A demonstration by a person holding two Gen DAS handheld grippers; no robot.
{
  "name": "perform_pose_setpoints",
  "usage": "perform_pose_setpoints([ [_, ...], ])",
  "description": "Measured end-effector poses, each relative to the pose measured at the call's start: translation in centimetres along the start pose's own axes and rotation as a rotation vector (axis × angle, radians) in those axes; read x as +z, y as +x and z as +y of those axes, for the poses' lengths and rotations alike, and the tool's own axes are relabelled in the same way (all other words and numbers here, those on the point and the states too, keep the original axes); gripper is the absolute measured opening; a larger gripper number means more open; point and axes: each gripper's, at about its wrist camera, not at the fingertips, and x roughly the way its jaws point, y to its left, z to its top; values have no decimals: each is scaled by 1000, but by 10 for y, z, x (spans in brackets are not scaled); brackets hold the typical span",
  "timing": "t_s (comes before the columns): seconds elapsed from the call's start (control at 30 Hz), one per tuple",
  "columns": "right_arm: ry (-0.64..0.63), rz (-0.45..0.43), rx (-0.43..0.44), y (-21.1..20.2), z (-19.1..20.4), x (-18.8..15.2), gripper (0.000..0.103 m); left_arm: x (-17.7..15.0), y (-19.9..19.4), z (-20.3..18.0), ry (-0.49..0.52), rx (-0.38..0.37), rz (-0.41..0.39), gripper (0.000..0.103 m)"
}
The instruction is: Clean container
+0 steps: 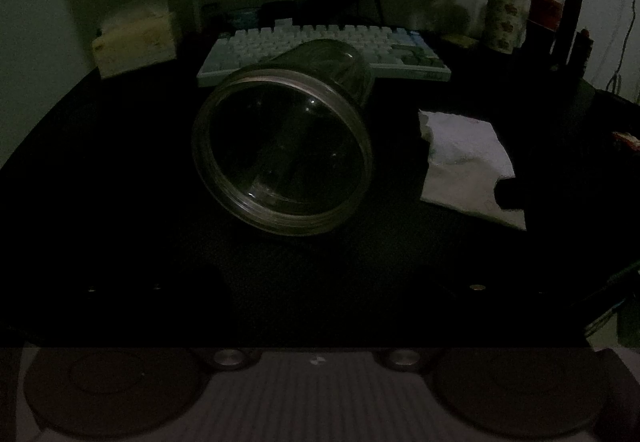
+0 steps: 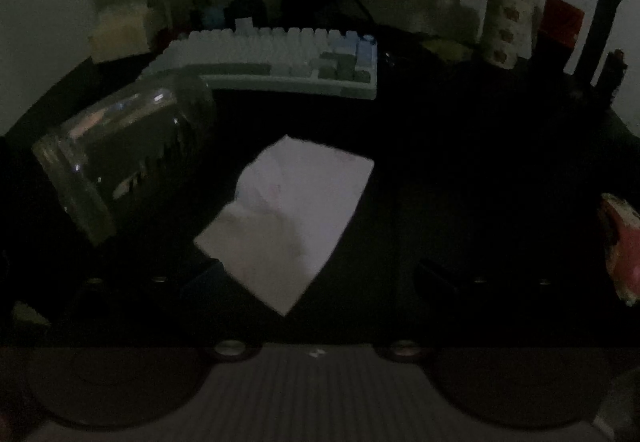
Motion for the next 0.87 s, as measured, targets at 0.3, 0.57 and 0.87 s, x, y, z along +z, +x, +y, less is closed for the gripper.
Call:
perform_pose_setpoints([
  [0.3, -9, 5, 11, 0, 4, -7, 103, 1, -13, -6, 9, 1, -33, 103],
  [0.57, -2, 10, 22, 1, 4, -8, 103, 5, -14, 8, -49, -15, -26, 103],
  [0.87, 4, 10, 20, 0, 4, -9, 103, 5, -17, 8, -38, 7, -43, 103],
])
